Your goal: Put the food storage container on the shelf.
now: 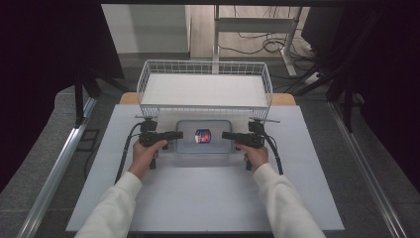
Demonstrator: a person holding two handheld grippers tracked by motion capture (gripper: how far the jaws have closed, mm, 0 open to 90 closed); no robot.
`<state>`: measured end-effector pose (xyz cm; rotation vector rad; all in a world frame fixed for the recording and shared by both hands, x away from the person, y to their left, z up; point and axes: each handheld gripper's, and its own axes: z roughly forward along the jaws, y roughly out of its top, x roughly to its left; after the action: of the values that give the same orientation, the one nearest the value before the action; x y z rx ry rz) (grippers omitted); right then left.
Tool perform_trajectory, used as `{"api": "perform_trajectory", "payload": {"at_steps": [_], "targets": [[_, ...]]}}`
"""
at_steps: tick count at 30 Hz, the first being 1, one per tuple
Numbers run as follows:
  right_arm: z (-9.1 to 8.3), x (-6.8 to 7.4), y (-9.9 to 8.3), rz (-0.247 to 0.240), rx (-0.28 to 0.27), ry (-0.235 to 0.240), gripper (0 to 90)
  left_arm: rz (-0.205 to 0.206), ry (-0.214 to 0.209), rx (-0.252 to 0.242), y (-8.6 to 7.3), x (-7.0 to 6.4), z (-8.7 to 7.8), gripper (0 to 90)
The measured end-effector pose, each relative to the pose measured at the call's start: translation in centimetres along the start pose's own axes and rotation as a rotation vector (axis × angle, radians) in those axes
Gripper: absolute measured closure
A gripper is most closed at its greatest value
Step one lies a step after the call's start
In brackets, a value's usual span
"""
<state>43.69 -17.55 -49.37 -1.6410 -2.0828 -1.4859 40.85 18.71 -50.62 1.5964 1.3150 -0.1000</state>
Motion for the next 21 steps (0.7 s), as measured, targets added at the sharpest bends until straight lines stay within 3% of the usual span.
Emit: {"api": "perform_trajectory", "payload": {"at_steps": [1,5,8,10,12,14,17,21], "targets": [[0.0,0.2,-0.1,-0.009,-0.007,-0.012,37.2,0.002,0.004,-0.002,0.0,-0.1,0.1,41.8],[-0.8,1.1,-0.2,-0.045,-0.037,-0.066,29.8,0.095,0.087,0.009,-0.3,-1.2,-0.2,33.7],[-1.8,2.1,-0.4,-0.094,-0.048,-0.102,28.6,0.143,0.133,-0.001,-0.5,-2.3,-1.4,29.3],[-2.8,3.0,-0.6,-0.186,-0.062,-0.142,28.6,0.151,0.123,-0.013,-0.7,-2.7,-2.3,29.3],[-3.6,3.6,-0.8,-0.226,-0.068,-0.147,29.8,0.169,0.106,-0.012,-1.1,-3.3,-3.3,29.3],[-4.4,4.0,-1.2,-0.273,-0.068,-0.151,34.2,0.227,0.106,0.016,-2.0,-4.0,-4.3,29.4],[-5.4,4.9,-2.2,-0.364,-0.04,-0.155,42.1,0.271,0.105,0.032,-3.1,-4.8,-5.3,29.6],[-5.9,6.3,-4.2,-0.475,0.011,-0.139,53.6,0.285,0.07,0.03,-4.8,-5.4,-6.6,29.8]]}}
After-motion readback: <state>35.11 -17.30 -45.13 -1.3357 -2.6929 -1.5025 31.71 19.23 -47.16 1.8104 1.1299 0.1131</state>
